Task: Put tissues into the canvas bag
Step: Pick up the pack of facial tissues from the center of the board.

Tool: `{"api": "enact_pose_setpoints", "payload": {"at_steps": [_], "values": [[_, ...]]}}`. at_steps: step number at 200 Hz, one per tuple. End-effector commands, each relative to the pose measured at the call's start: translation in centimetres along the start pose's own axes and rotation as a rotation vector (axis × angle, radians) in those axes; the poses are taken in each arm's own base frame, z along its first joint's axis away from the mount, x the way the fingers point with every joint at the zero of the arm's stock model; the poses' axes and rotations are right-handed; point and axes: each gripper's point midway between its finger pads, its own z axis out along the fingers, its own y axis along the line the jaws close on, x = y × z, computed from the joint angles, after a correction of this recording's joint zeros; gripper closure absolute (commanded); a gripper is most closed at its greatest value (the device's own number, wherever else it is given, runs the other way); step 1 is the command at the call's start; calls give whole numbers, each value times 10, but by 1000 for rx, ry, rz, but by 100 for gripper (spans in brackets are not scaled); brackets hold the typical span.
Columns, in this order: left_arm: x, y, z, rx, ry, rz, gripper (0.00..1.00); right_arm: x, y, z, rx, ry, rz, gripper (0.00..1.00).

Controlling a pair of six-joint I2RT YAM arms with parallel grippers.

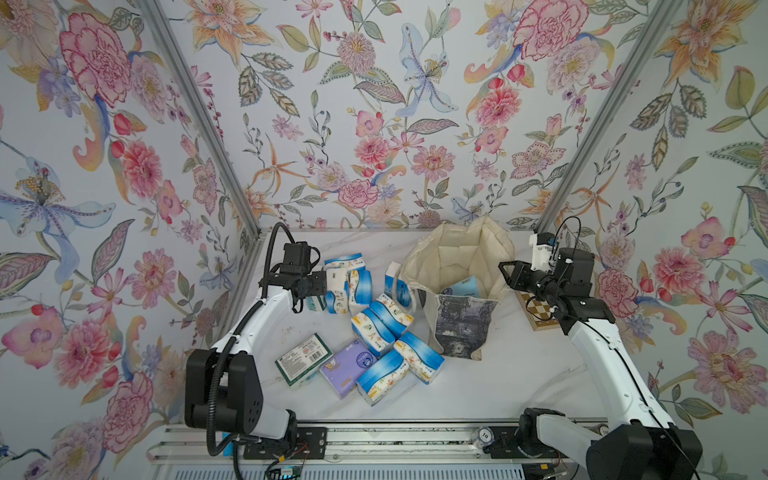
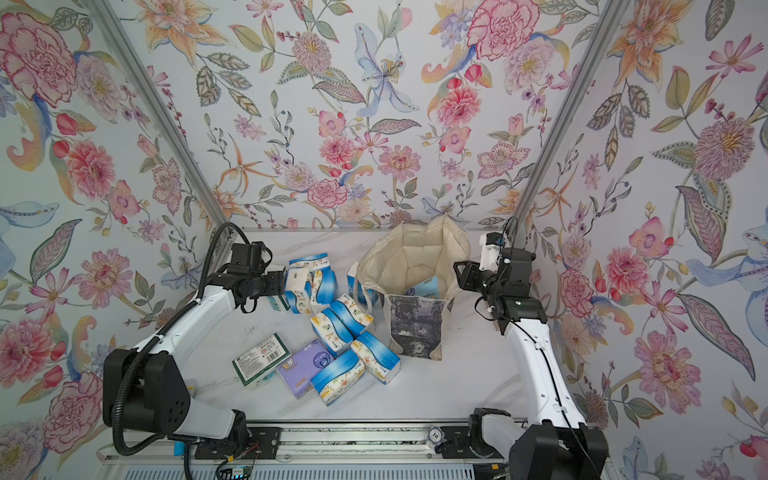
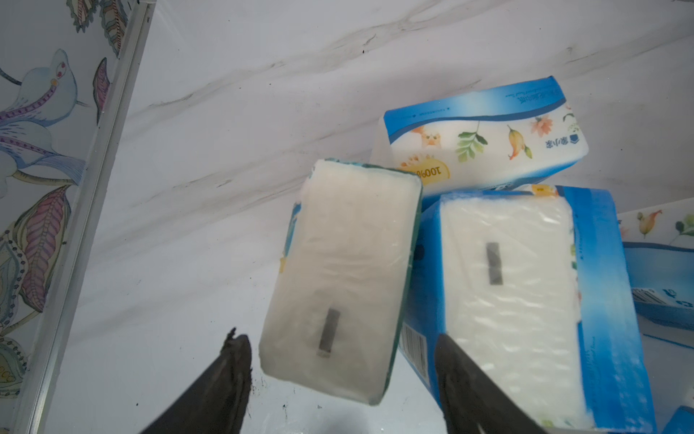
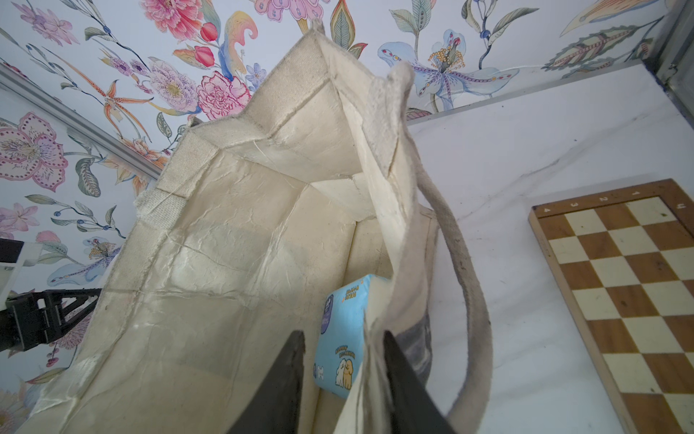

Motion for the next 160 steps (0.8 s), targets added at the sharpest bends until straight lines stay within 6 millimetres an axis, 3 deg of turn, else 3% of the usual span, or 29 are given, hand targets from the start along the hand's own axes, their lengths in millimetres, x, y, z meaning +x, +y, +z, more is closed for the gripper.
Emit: {"api": "enact_pose_setpoints", "payload": {"at_steps": [1,32,39,86,127,145,153,160], "values": [[-15,2,4,15,-18,26,22,-9,7,-5,-9,-25,-28,65],[-21,5,11,14,-14,36,23,-6,6,-2,-7,-17,-22,65],[-14,5,24,13,21,40,23,-7,6,-2,-7,-18,-24,64],[-8,-1,40,45,61,49,31,-5,4,0,0,-14,-20,64],[-11,5,31,16,53,47,58,-5,5,1,-4,-11,-19,64],[-22,12,13,-19,15,38,78,-5,6,1,-4,-11,-20,64],[-25,14,8,-32,9,37,82,-4,6,1,-3,-11,-20,64],[-36,16,-11,-39,-34,30,83,-4,6,1,-2,-11,-22,64]]}}
